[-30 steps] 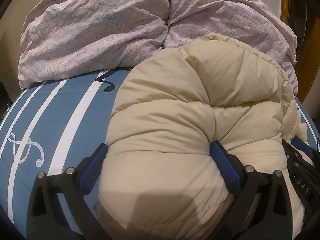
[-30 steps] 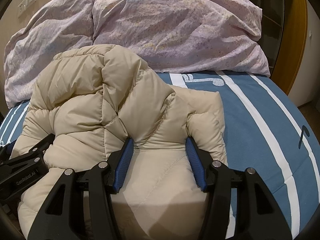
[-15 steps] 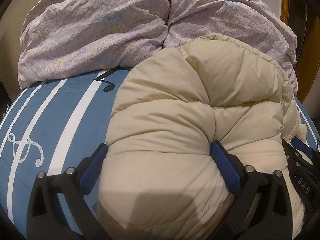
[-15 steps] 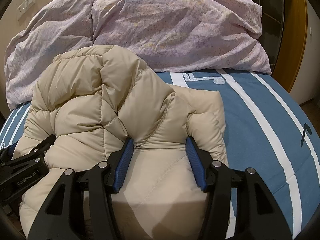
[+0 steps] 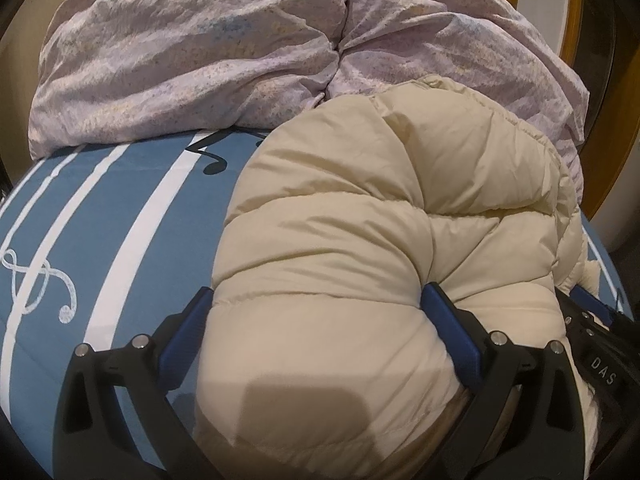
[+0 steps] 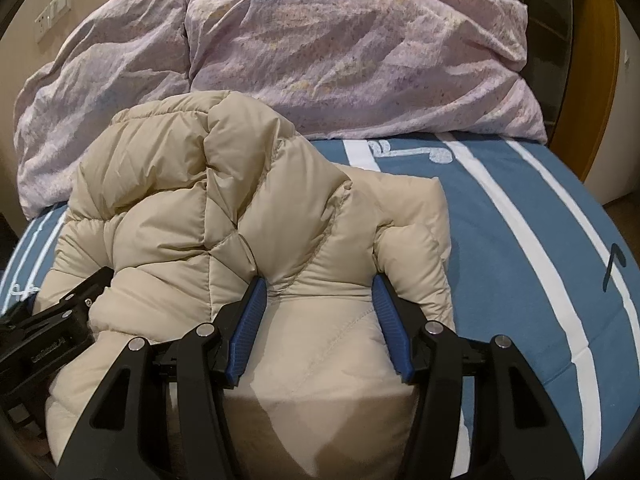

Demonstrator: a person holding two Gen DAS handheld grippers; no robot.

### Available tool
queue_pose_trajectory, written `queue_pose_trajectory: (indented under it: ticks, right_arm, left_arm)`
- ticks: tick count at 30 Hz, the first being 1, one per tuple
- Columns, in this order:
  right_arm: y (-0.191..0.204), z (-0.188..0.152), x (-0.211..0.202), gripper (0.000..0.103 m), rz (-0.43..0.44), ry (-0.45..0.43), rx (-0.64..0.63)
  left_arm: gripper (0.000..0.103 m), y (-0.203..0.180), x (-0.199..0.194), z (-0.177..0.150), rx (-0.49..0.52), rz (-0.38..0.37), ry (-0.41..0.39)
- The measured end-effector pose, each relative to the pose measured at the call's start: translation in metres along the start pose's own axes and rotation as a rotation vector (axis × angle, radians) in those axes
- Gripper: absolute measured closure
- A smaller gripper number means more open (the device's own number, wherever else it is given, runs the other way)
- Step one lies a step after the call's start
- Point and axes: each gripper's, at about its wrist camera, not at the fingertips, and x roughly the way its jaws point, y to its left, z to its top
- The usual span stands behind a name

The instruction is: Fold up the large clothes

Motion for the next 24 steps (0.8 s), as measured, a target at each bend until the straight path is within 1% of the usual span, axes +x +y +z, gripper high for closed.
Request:
queue_pose_trajectory:
  ticks: [1,2,4,5,7,9,12,15,16,18,22,24]
  right_arm:
    - [-0.001,0.002,-0.001,0.044,0.015,0.019,-0.002]
    - [-0.003,0.004,-0.003,0.042,0.028,0.035,-0.002]
    - [-0.007,0.010,-0.010,0.031,0.082,0.071,0.006]
    - [-0.009,0.012,-0.014,0.027,0.097,0.079,0.013]
    - [-0.014,0.016,-0.026,0.024,0.120,0.080,0.028]
    - [-0.024,0.020,-0.040,0.016,0.142,0.076,0.055]
    - [-0.044,0.022,-0.051,0.010,0.196,0.105,0.135]
    - [-0.064,0.020,-0.047,0.009,0.257,0.171,0.230]
    - [-0.072,0.017,-0.042,0.009,0.293,0.214,0.284]
    - [-0.082,0.010,-0.036,0.008,0.346,0.253,0.355]
    - [-0.095,-0.003,-0.017,0.008,0.432,0.336,0.450]
    - [-0.098,-0.007,-0.006,0.008,0.491,0.379,0.494]
  left_arm:
    - [0.002,0.001,-0.001,0.000,-0.002,-0.009,0.002]
    - [0.002,0.003,-0.003,0.000,-0.003,-0.011,0.003]
    - [0.002,0.004,-0.008,0.000,0.002,-0.015,0.009]
    - [0.002,0.004,-0.011,0.001,0.009,-0.020,0.015]
    - [0.003,0.007,-0.019,0.004,0.025,-0.031,0.022]
    - [0.003,0.011,-0.028,0.007,0.043,-0.032,0.025]
    - [0.003,0.024,-0.049,0.019,0.044,-0.035,0.005]
    - [0.003,0.047,-0.060,0.030,-0.022,-0.071,0.022]
    - [0.003,0.058,-0.060,0.032,-0.058,-0.089,0.049]
    - [0.003,0.070,-0.054,0.033,-0.088,-0.119,0.100]
    - [0.004,0.080,-0.040,0.030,-0.125,-0.188,0.193]
    - [0.004,0.082,-0.032,0.028,-0.140,-0.220,0.229]
